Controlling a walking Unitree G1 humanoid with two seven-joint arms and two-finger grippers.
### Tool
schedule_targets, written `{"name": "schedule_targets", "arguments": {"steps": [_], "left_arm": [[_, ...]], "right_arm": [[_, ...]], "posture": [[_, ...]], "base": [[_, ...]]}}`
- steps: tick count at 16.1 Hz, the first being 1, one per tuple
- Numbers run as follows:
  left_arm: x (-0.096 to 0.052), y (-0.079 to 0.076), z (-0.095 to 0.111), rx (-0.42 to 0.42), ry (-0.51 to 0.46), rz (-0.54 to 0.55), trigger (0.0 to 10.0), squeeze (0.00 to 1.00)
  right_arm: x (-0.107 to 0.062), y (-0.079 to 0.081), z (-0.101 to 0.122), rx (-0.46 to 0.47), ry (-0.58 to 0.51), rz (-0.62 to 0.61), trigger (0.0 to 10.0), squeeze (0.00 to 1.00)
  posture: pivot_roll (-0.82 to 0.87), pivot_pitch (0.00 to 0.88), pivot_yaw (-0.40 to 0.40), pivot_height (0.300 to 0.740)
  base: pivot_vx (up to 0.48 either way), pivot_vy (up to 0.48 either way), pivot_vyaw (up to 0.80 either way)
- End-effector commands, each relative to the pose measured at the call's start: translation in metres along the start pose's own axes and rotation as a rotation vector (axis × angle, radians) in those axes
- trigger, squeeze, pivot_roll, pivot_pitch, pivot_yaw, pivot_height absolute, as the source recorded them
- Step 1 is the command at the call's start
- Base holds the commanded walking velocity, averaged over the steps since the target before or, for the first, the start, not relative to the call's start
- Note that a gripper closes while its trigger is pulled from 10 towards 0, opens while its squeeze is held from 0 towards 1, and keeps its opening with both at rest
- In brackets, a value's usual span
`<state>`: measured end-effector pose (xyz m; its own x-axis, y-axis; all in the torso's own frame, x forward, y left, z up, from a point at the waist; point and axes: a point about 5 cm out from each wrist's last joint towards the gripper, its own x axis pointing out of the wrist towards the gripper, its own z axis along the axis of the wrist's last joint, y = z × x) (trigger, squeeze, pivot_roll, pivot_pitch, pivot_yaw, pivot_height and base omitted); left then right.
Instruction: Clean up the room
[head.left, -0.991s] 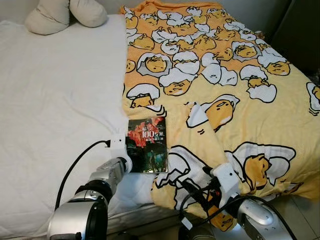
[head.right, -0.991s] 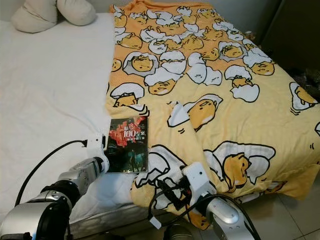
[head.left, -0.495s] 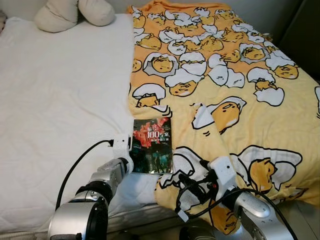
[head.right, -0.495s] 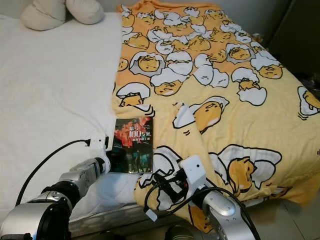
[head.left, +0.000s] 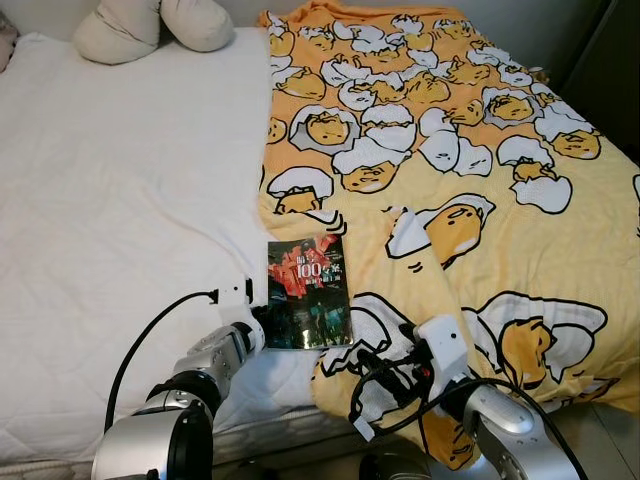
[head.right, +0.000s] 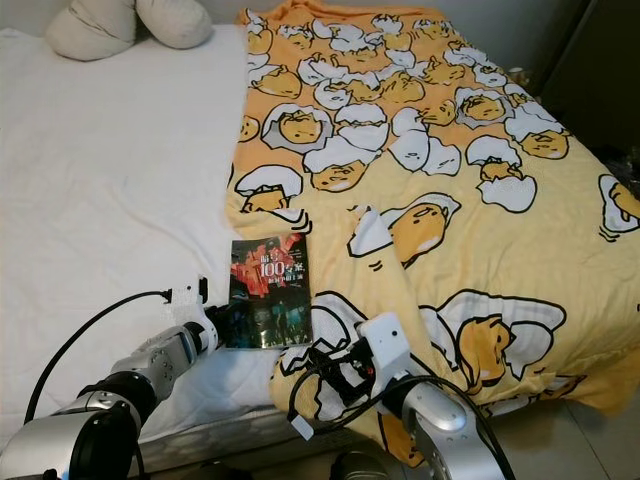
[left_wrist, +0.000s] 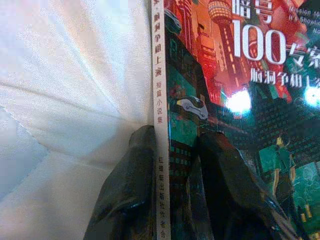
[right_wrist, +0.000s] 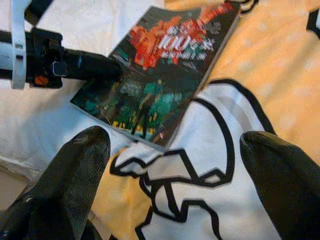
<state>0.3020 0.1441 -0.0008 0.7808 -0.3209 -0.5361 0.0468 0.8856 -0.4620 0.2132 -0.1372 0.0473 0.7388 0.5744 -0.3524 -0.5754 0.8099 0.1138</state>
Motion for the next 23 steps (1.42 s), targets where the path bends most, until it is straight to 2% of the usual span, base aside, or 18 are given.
{"name": "schedule_targets", "arguments": {"steps": [1,3,5,6,8,9,10,13,14,17,19,20,23], "left_arm": [[0.002,-0.005,0.01,-0.02,-0.036,-0.041,0.0,0.0],[0.0,-0.006,0.036,0.033,-0.125,-0.092,0.0,0.0],[-0.006,0.0,0.061,0.08,-0.208,-0.103,0.0,0.0],[-0.013,0.006,0.079,0.109,-0.292,-0.107,0.0,0.0],[-0.02,0.009,0.093,0.118,-0.367,-0.11,0.0,0.0],[-0.034,0.013,0.115,0.157,-0.505,-0.103,0.0,0.0],[-0.044,0.016,0.128,0.183,-0.586,-0.089,0.0,0.0],[-0.054,0.017,0.137,0.296,-0.655,0.016,0.0,0.0],[-0.054,0.017,0.138,0.313,-0.672,0.068,10.0,0.0],[-0.056,0.015,0.14,0.36,-0.7,0.114,10.0,0.0],[-0.055,0.013,0.14,0.4,-0.686,0.148,10.0,0.0],[-0.054,0.013,0.141,0.413,-0.689,0.17,10.0,0.0],[-0.051,0.011,0.139,0.412,-0.682,0.191,10.0,0.0]], "right_arm": [[-0.001,-0.004,0.0,0.015,-0.017,0.003,10.0,0.0],[0.001,-0.005,-0.001,0.017,-0.019,0.01,10.0,0.0],[0.003,-0.005,-0.003,0.018,-0.016,0.018,10.0,0.0],[0.005,-0.005,-0.005,0.016,-0.014,0.022,10.0,0.0],[0.007,-0.007,-0.005,0.017,-0.015,0.022,10.0,0.0],[0.008,-0.009,-0.004,0.015,-0.021,0.017,10.0,0.0],[0.01,-0.01,-0.004,0.014,-0.026,0.014,10.0,0.0],[0.017,-0.013,-0.001,0.007,-0.039,0.019,10.0,0.0],[0.021,-0.012,0.002,0.006,-0.047,0.023,10.0,0.0],[0.028,-0.015,0.011,-0.005,-0.091,-0.008,10.0,0.0],[0.03,-0.022,0.029,-0.04,-0.179,-0.084,10.0,0.0],[0.029,-0.026,0.049,-0.079,-0.281,-0.158,10.0,0.0],[0.031,-0.016,0.06,-0.071,-0.329,-0.114,10.0,0.0]], "posture": [[-0.24,0.05,0.027,0.723],[-0.23,0.04,0.029,0.723],[-0.21,0.028,0.031,0.723],[-0.2,0.022,0.031,0.723],[-0.19,0.016,0.031,0.723],[-0.18,0.013,0.03,0.723],[-0.17,0.01,0.028,0.723],[-0.15,0.0,0.024,0.723],[-0.14,0.0,0.025,0.723],[-0.13,0.0,0.023,0.723],[-0.14,0.0,0.026,0.723],[-0.14,0.0,0.026,0.723],[-0.15,0.006,0.033,0.723]], "base": [[0.0,0.0,0.0],[0.0,0.0,0.0],[0.0,0.0,0.0],[0.0,0.0,0.0],[0.0,0.0,0.0],[0.0,0.0,0.0],[0.0,0.0,0.0],[0.0,0.0,0.0],[0.0,0.0,0.0],[0.0,0.0,0.0],[0.0,0.124,0.0],[0.0,0.48,0.0],[0.0,0.48,0.0]]}}
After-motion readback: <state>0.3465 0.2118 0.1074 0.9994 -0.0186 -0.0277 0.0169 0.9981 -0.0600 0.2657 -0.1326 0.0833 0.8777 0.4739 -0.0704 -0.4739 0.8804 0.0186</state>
